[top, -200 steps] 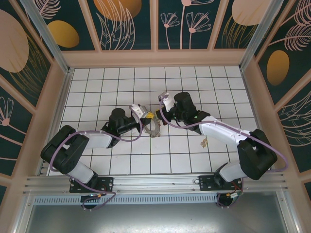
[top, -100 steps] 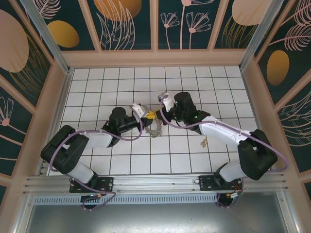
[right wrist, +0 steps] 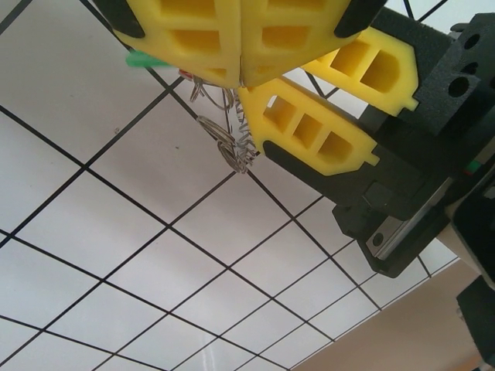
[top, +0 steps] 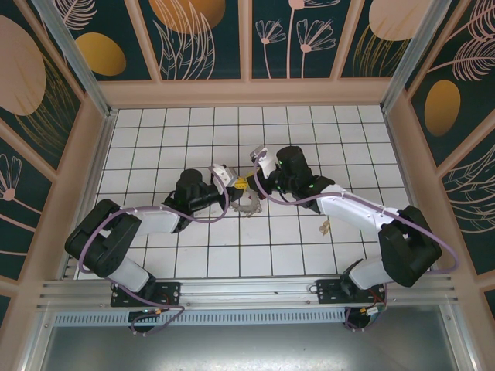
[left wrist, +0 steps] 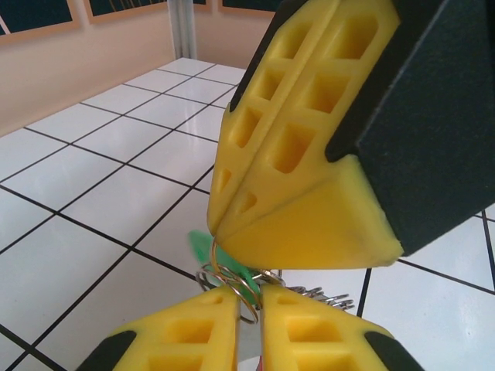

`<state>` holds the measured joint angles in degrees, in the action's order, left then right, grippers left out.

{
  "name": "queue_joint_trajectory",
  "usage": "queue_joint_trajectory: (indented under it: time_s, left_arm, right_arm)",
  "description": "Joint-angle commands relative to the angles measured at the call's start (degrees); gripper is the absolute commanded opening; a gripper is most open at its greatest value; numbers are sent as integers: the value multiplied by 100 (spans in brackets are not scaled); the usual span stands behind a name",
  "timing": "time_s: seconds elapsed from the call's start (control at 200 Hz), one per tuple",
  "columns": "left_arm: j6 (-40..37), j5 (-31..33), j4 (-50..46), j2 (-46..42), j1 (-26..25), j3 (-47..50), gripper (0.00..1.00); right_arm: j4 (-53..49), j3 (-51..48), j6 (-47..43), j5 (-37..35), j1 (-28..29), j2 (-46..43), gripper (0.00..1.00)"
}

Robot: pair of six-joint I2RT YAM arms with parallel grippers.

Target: Put the keys on the keyring

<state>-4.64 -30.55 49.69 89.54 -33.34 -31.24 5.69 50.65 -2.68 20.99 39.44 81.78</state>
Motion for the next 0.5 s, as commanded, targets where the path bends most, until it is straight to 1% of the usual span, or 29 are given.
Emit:
queue_joint_trajectory:
  time_s: [0.0, 0.11, 0.315, 0.495]
  left_arm:
    - [-89, 129, -30, 7, -16, -109, 9]
    - [-144, 123, -88, -49, -14, -106, 0]
    - [-389, -51, -258, -177, -7, -145, 0]
    - [-561, -255, -309, -278, -10, -149, 0]
  right_arm:
    - [-12, 208, -74, 57, 55, -232, 0]
    - [-32, 199, -93, -35, 55, -252, 0]
    - [-185, 204, -115, -344, 24, -204, 0]
    - [-276, 184, -75, -399, -90, -99, 0]
